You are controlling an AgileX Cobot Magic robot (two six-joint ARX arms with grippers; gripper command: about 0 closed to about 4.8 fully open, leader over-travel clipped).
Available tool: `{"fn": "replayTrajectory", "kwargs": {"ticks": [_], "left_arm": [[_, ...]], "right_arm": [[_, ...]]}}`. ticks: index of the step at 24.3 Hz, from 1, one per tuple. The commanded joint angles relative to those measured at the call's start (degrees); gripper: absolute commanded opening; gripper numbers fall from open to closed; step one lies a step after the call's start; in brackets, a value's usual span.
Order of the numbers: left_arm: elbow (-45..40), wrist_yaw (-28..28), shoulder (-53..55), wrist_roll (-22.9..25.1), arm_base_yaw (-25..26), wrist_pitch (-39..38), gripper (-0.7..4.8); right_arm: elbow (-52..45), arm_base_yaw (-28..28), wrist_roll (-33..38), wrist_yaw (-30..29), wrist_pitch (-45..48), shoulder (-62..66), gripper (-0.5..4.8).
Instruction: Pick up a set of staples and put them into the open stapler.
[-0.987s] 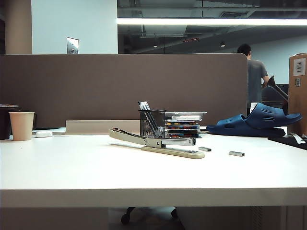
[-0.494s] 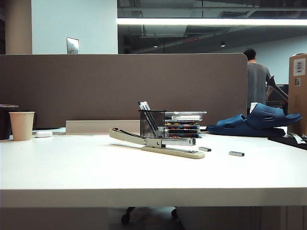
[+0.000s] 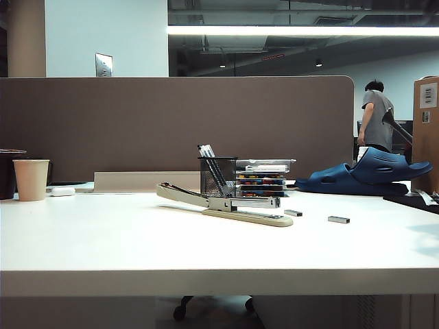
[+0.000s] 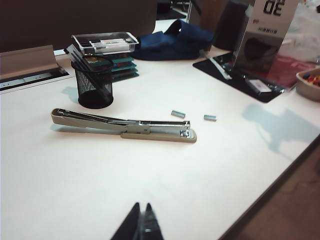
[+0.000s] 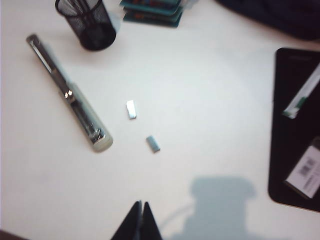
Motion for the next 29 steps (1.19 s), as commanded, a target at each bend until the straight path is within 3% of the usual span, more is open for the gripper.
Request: {"fn": "replayTrajectory", "kwargs": {"ticks": [1, 3, 6, 11, 12, 21, 23, 29], "left_arm": [[0.3, 0.3, 2.0, 1.8, 0.0, 0.5, -0.05], [0.3, 0.3, 3.4, 2.1, 0.0, 0.5, -0.05], [0.4, 0.3, 5.0, 3.3, 0.0, 0.6, -0.05], [0.3, 0.0, 5.7, 4.6, 0.0, 0.6, -0.05], [0.3, -0.5, 5.7, 4.6, 0.0, 0.6, -0.05], [0.3, -0.8, 5.7, 4.5, 0.0, 0.5, -0.05], [0.3, -0.8, 5.7, 4.5, 0.0, 0.5, -0.05], [0.3, -0.8, 5.7, 4.6, 0.0, -0.4, -0.05]], "right_arm": [[2.6, 0.1, -4.2, -1.5, -0.3, 6.6, 0.01], [3.7, 0.1, -6.9, -1.7, -0.5, 11.3, 0.15], [5.3, 0.1, -7.9, -1.7, -1.9, 17.4, 1.22], [5.9, 1.4, -17.1, -5.0, 0.5, 26.1, 1.33], [5.9, 1.7, -19.8, -5.1, 1.2, 28.1, 1.6], [5.9, 5.1, -24.5, -4.8, 8.9, 35.5, 2.0], [5.9, 5.9, -24.4, -4.3, 10.3, 36.9, 2.97], [5.9, 7.0, -26.8, -4.6, 10.5, 40.3, 2.92]]}}
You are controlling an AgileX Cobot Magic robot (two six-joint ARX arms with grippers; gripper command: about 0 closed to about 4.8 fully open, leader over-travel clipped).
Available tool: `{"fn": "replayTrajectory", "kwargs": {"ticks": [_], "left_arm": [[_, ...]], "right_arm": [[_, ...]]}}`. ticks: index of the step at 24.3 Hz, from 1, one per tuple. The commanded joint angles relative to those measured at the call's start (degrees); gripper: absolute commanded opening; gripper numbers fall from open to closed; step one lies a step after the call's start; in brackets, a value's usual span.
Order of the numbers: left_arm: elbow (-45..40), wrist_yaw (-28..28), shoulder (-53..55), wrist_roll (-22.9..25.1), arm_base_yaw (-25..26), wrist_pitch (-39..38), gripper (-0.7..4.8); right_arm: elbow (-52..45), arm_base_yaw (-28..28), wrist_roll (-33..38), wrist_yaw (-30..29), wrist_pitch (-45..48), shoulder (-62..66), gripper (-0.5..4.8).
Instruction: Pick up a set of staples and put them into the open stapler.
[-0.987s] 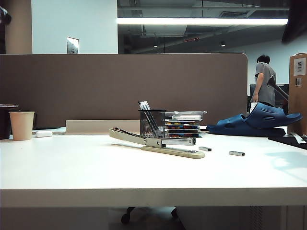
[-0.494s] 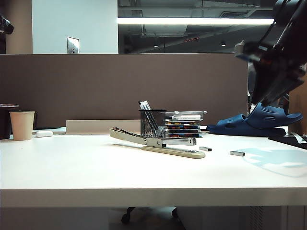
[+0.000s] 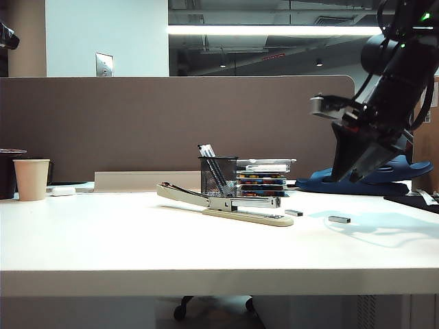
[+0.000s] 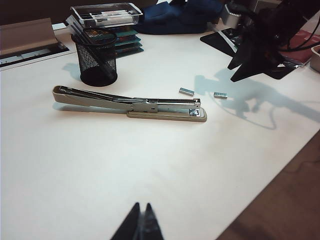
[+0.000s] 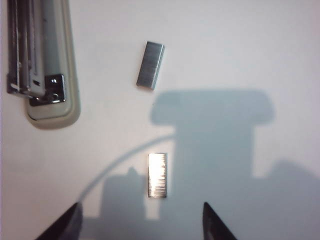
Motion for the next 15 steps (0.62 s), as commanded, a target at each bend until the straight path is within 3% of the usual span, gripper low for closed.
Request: {"fn": "replayTrajectory", "kwargs": {"ticks": [1, 4, 6, 15], "left_arm": [[0.3, 0.2, 0.0, 0.2, 0.0, -0.7, -0.05], [0.3, 0.2, 0.0, 0.2, 0.0, -1.8, -0.05], [0.3, 0.2, 0.0, 0.2, 0.0, -2.3, -0.05], [0.3, 0.2, 0.0, 0.2, 0.0, -2.3, -0.05]], "right_arm": [[0.2, 0.5, -1.3, -0.4, 0.5, 1.3, 2.92], [0.2, 0.5, -1.3, -0.9, 0.5, 2.5, 2.92], [0.2, 0.6, -1.3, -0.9, 0.7, 3.4, 2.62], [0.2, 0.6, -1.4, -0.3, 3.2, 6.7, 2.61]]}}
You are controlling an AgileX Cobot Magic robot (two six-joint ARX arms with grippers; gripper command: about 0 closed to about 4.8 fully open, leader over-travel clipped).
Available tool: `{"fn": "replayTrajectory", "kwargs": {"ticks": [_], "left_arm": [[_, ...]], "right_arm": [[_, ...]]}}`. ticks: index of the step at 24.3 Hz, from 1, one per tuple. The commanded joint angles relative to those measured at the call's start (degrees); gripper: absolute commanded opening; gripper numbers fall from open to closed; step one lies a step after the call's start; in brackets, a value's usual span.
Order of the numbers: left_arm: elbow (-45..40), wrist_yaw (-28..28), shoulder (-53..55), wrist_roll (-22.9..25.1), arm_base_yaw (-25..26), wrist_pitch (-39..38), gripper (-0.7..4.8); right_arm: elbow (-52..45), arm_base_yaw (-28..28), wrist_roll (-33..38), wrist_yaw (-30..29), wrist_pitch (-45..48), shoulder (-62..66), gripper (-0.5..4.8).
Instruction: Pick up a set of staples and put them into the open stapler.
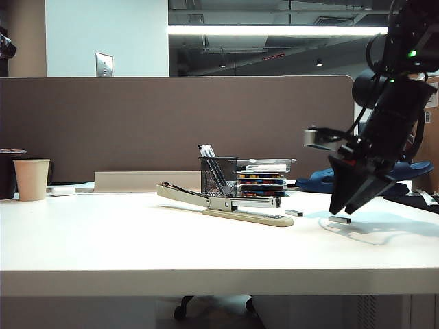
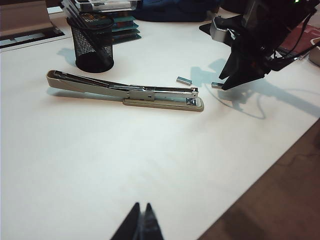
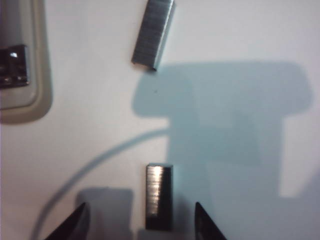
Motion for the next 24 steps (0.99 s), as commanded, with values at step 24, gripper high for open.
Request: {"fn": "replayTrajectory", "kwargs": {"ticks": [24], "left_arm": [[0.3, 0.2, 0.0, 0.0, 0.0, 0.5, -0.05]], "right_arm": [[0.1, 0.2, -0.2, 1.8, 2.0, 0.8, 2.29]]}}
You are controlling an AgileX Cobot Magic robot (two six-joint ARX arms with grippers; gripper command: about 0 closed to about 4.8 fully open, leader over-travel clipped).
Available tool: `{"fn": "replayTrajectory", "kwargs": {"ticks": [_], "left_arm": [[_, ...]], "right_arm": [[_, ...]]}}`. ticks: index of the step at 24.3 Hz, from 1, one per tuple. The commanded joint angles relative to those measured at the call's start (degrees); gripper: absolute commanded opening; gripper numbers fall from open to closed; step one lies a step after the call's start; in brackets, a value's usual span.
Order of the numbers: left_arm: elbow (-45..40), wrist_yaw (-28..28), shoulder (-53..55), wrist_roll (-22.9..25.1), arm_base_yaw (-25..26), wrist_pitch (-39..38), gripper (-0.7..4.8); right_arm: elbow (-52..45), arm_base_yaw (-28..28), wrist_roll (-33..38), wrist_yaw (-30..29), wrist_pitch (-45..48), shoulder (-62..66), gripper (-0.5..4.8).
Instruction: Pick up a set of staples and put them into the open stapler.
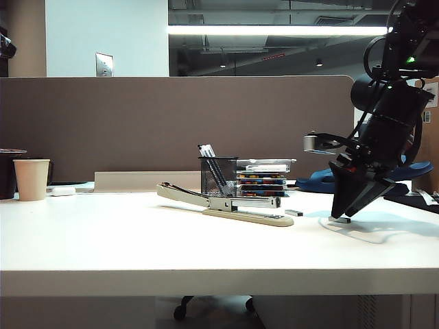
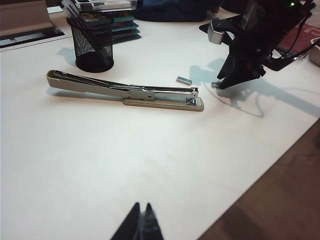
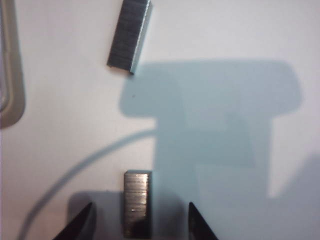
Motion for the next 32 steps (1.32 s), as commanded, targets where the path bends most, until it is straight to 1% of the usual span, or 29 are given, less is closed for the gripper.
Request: {"fn": "replayTrajectory", "kwargs": {"ticks": [1, 8, 11, 13, 15, 18, 21, 23, 32], "left_arm": [[0.3, 0.2, 0.0, 0.0, 0.0, 0.6, -0.05], [0.3, 0.2, 0.0, 0.0, 0.0, 0.6, -0.05], [0.3, 0.2, 0.0, 0.0, 0.0, 0.6, -0.05], [0.3, 0.2, 0.0, 0.0, 0.0, 0.6, -0.05], [0.3, 0.2, 0.0, 0.0, 0.0, 0.6, -0.05], [0.3, 0.2, -0.1, 0.0, 0.0, 0.6, -0.05], [0.3, 0.2, -0.1, 0.0, 0.0, 0.6, -0.05], [0.3, 0.2, -0.1, 0.0, 0.0, 0.6, -0.05], [0.3, 0.2, -0.1, 0.0, 0.0, 0.6, -0.05]], "right_arm": [[0.1, 0.2, -0.2, -0.2, 0.0, 0.2, 2.29], [0.1, 0.4, -0.1, 0.5, -0.2, 1.9, 2.29], [0.1, 1.6, -0.2, 4.6, -0.2, 2.0, 2.28], [0.0, 2.1, -0.2, 5.7, -0.6, 2.0, 2.28], [0.0, 2.4, -0.2, 5.6, -0.7, 2.0, 2.28], [0.1, 2.6, -0.2, 5.6, -1.3, 2.0, 1.98], [0.0, 2.5, -0.2, 5.7, -2.7, 2.0, 1.98], [0.0, 2.4, -0.2, 7.6, -3.3, 2.0, 1.98], [0.1, 2.4, -0.2, 7.9, -5.1, 2.0, 1.98]]}}
